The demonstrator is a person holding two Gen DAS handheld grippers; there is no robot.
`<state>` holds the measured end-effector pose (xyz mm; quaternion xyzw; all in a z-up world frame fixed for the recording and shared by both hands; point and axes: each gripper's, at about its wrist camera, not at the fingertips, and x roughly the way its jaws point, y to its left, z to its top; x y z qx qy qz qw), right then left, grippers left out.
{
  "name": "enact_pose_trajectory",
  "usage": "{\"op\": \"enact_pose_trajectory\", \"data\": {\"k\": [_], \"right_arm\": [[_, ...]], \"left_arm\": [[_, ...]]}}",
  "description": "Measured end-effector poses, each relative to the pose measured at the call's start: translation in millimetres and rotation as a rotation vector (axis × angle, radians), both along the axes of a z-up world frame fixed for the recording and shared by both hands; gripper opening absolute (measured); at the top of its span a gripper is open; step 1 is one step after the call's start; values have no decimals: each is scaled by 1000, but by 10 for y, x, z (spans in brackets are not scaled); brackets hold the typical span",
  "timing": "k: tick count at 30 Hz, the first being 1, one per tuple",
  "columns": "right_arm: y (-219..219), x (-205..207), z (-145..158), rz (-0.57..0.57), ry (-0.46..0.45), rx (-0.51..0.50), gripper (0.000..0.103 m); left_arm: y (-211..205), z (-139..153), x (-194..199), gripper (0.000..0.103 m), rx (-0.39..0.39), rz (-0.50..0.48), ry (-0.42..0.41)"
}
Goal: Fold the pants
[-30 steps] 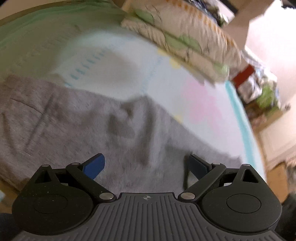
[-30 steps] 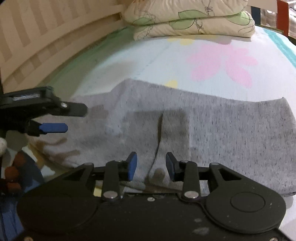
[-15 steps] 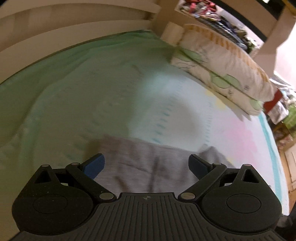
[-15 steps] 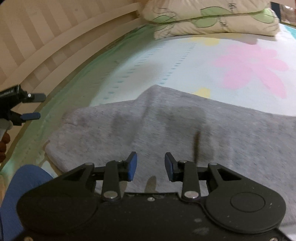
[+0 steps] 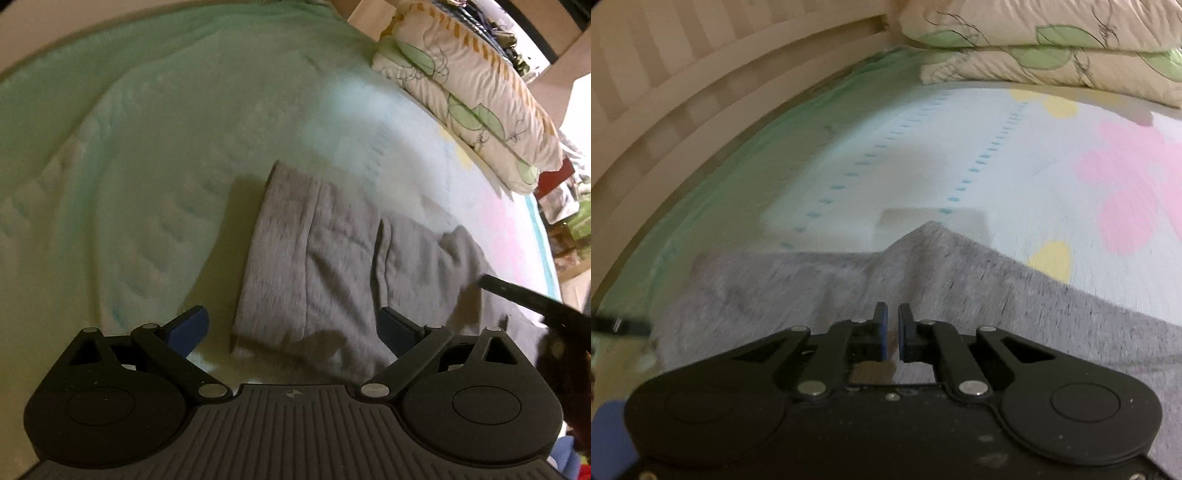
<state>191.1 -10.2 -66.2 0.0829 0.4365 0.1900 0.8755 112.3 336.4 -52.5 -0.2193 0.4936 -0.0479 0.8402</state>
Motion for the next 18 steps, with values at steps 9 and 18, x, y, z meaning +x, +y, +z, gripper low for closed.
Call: {"op": "enact_pose_trajectory", "data": {"k": [9, 18], "right_arm": [[-82, 79, -326, -39, 91, 17, 0], [-72, 84, -332, -32, 78, 3, 0]], "left_arm": [[-26, -255, -126, 102, -80, 28, -1], [-1, -269, 62, 102, -115, 66, -62]]}}
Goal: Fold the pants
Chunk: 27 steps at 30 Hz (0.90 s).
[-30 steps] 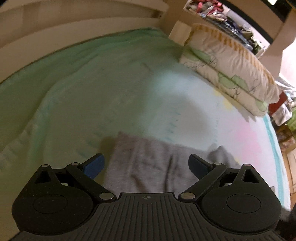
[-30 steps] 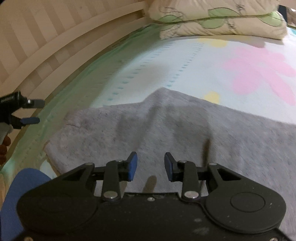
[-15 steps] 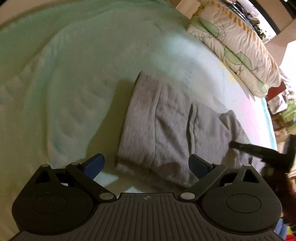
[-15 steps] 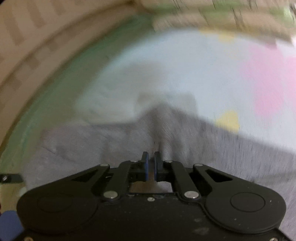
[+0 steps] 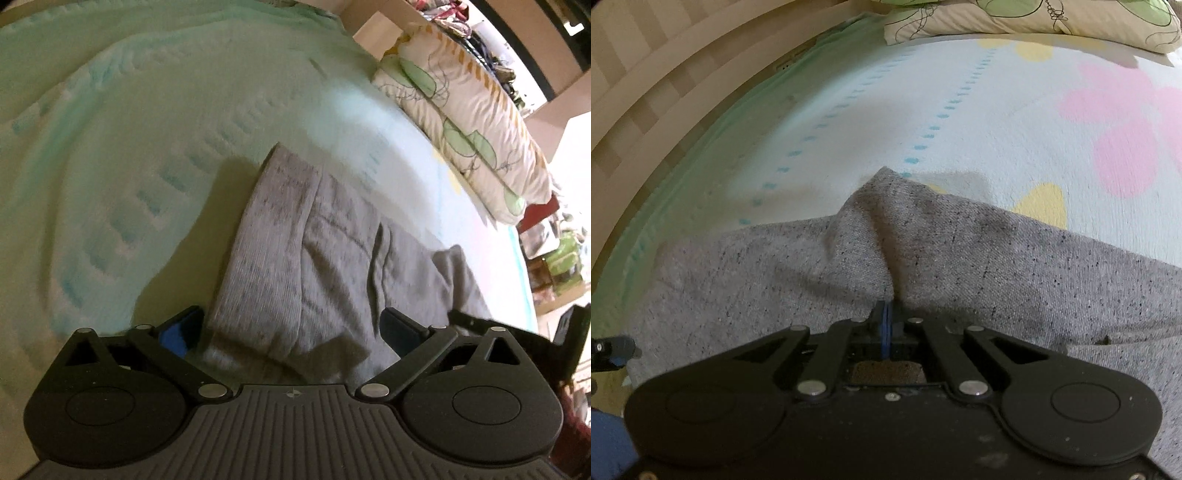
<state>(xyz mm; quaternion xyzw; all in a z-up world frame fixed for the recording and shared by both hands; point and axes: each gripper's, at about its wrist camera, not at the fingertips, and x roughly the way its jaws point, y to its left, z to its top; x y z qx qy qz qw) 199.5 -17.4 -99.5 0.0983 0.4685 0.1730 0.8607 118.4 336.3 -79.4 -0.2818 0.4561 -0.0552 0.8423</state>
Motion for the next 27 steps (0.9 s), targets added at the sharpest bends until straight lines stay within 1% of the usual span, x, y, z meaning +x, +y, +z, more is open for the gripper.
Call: {"op": "enact_pose_trajectory", "data": {"k": [3, 5, 9, 12, 14, 15, 16, 17, 19, 20, 21, 24, 25, 27], "right_arm": [[-1, -3, -5, 0, -1, 0, 0], [-2, -2, -6, 1, -1, 0, 0], [1, -1, -14, 3, 2, 7, 0], [-52, -8, -9, 3, -1, 23, 0], [-94, -16, -8, 1, -2, 37, 0], [-106, -16, -6, -1, -2, 42, 0], [-114, -13, 0, -2, -4, 47, 0], [-122, -13, 24, -3, -13, 47, 0], [-91, 4, 72, 3, -51, 29, 0], [-70, 27, 97, 10, -70, 16, 0], [-43, 72, 105, 16, -80, 7, 2], [10, 309, 91, 2, -71, 5, 2], [15, 394, 72, -8, -60, 6, 0], [13, 546, 58, -24, -51, 21, 0]], "left_arm": [[-15, -4, 132, 102, -16, 4, -12], [-35, -31, 243, 102, -27, -19, -17], [-86, -35, 412, 102, -8, -61, 3], [-95, -27, 472, 101, -20, -81, 16], [-97, -19, 479, 87, -41, -97, 13], [-115, -7, 480, 67, -32, -104, 14], [-139, 11, 477, 41, -5, -105, 11], [-154, 20, 472, 37, 10, -109, 4], [-176, 41, 453, 35, 12, -124, -13], [-191, 62, 446, 34, 28, -132, -21], [-205, 84, 432, 34, 41, -133, -29], [-261, 160, 388, 33, 83, -145, -60], [-280, 197, 372, 32, 95, -148, -73], [-309, 273, 355, 32, 107, -149, -92]]}}
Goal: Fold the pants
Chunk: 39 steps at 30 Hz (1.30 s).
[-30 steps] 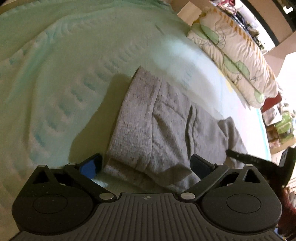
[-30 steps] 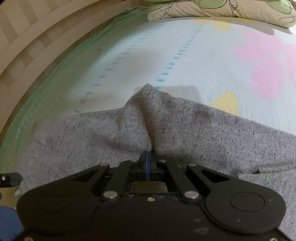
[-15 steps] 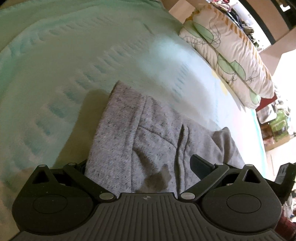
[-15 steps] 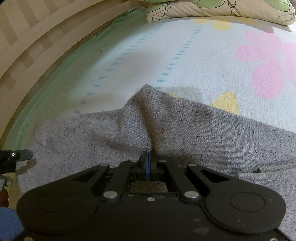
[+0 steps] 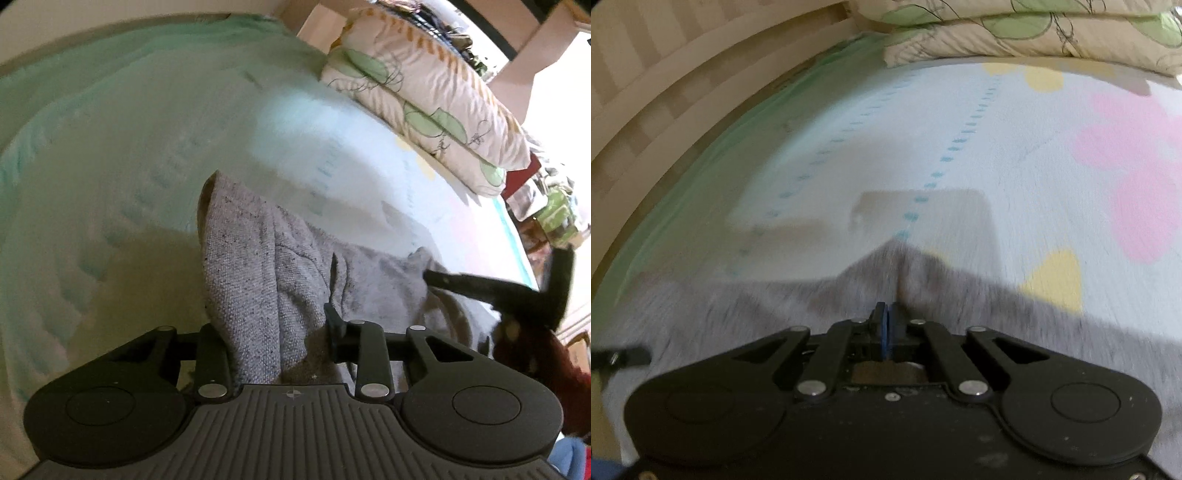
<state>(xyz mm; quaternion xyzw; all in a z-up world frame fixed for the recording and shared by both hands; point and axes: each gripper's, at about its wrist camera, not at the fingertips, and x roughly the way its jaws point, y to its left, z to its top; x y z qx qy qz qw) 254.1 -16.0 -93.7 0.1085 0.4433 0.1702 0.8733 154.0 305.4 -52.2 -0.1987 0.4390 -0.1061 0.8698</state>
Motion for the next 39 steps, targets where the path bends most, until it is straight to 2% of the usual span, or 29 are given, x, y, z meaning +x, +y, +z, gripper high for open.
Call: {"op": "enact_pose_trajectory", "data": {"k": [3, 4, 6, 8, 12, 14, 16, 20, 21, 22, 25, 28, 33, 36, 39], "right_arm": [[-10, 64, 114, 3, -11, -8, 0], [-18, 11, 171, 19, -30, -3, 11], [-58, -200, 284, 69, -48, 9, 12], [-115, -478, 304, 107, -26, 23, 12], [-148, -1063, 88, 180, 89, -3, 11], [-162, -1403, 41, 196, 59, -11, 11], [-160, -1592, 47, 217, 87, 0, 11], [-279, -1714, 109, 195, 99, 41, 11], [-344, -1704, 146, 174, 86, 55, 11], [-399, -1708, 169, 156, 75, 70, 11], [-615, -1601, 263, 93, 51, 99, 12], [-814, -1475, 283, 49, 53, 122, 12], [-996, -1375, 314, 2, 37, 123, 15], [-1203, -1305, 276, -65, 61, 140, 19], [-1370, -1344, 244, -94, 75, 119, 20]], "left_arm": [[-42, 107, -5, 31, 4, -13, -28], [-57, 144, -7, 31, 5, -15, -36], [-89, 206, -7, 31, 7, -19, -50], [-125, 243, 5, 31, 12, -21, -58], [-212, 334, 34, 29, 14, -19, -74], [-264, 403, 30, 28, 19, -23, -84], [-333, 490, 21, 26, 20, -29, -97], [-547, 744, -22, 22, 9, -57, -144], [-629, 823, -29, 19, 9, -71, -160], [-711, 888, -31, 13, 6, -87, -177], [-1036, 1021, 29, 12, -19, -131, -191], [-1402, 1006, 131, 12, -21, -181, -195], [-1871, 719, 277, 14, -168, -229, -115], [-2197, 476, 328, 15, -219, -278, -57], [-2384, 372, 345, 15, -242, -285, -40]]}}
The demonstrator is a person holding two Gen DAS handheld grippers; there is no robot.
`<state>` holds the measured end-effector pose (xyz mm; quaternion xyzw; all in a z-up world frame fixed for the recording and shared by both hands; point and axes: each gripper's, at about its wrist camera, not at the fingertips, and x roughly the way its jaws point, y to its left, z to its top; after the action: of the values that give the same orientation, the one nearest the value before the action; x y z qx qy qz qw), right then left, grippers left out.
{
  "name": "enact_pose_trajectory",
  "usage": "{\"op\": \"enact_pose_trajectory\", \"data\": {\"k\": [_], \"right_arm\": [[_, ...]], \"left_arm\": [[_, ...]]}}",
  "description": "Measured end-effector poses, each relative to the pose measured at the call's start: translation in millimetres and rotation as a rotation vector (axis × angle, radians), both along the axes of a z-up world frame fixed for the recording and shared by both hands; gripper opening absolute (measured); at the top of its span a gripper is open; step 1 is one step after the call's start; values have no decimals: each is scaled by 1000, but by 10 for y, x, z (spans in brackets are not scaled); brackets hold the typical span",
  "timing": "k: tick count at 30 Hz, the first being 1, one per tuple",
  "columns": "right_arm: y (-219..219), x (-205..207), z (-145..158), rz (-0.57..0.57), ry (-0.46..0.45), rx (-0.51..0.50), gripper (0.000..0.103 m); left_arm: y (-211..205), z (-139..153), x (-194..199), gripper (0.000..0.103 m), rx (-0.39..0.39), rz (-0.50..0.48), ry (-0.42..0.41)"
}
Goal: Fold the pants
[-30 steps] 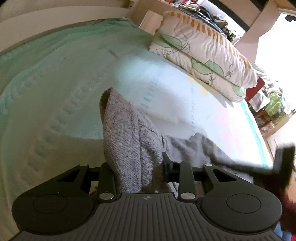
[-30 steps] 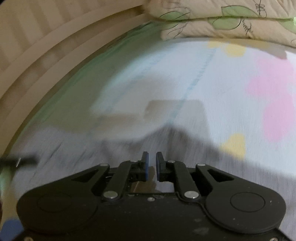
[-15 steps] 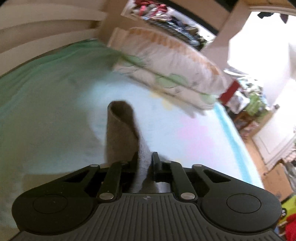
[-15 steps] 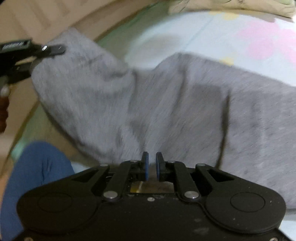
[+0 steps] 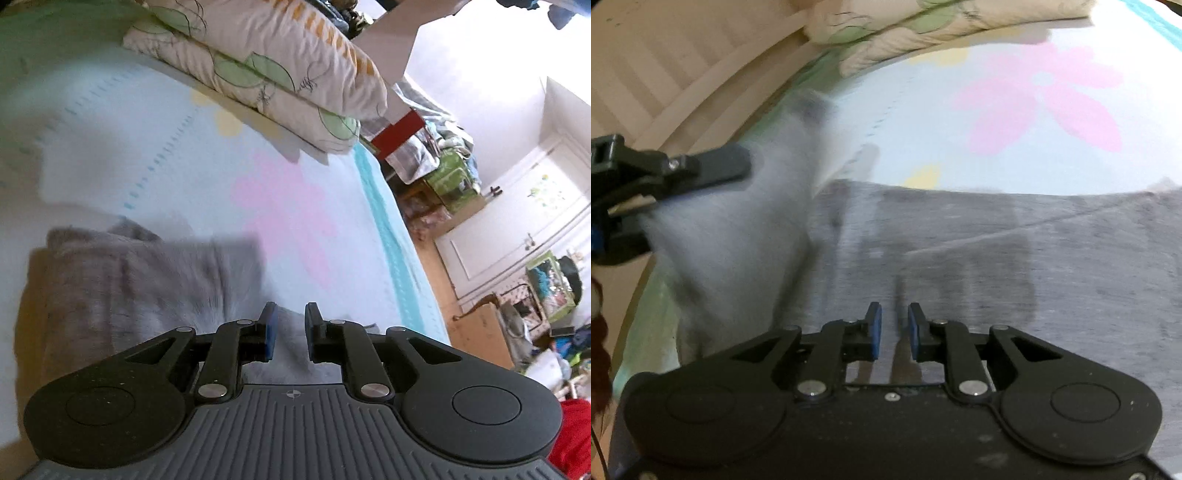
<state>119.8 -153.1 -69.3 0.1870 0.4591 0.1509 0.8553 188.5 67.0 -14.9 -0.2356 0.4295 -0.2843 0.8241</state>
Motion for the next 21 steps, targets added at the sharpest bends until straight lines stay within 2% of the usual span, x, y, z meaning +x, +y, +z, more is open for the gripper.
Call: {"op": "enact_pose_trajectory", "data": {"k": [4, 5, 7, 8, 10, 12, 15, 18, 21], "right_arm": [[-201, -50, 9, -23, 16, -29, 24], [-263, -39, 13, -40, 14, -24, 26], [-332, -42, 37, -67, -1, -21, 33], [-381, -91, 71, -81, -21, -8, 35], [-406, -24, 112, -101, -48, 27, 48], [-446, 12, 143, -106, -70, 69, 59], [-470, 71, 171, -59, -55, 111, 69], [-408, 108, 143, 17, -14, 153, 70], [-335, 171, 72, 64, 40, 136, 72]], "left_arm": [[9, 87, -93, 16, 36, 30, -56], [40, 115, -179, 17, 67, 43, -70], [52, 142, -286, 25, 156, 67, -98], [59, 134, -353, 25, 204, 77, -104], [53, 86, -484, 25, 285, 90, -99], [18, 35, -620, 25, 332, 91, -88], [-96, -50, -830, 25, 353, 79, -69], [-158, -138, -1041, 25, 352, 72, -40], [-210, -223, -1124, 25, 353, 57, -11]]}}
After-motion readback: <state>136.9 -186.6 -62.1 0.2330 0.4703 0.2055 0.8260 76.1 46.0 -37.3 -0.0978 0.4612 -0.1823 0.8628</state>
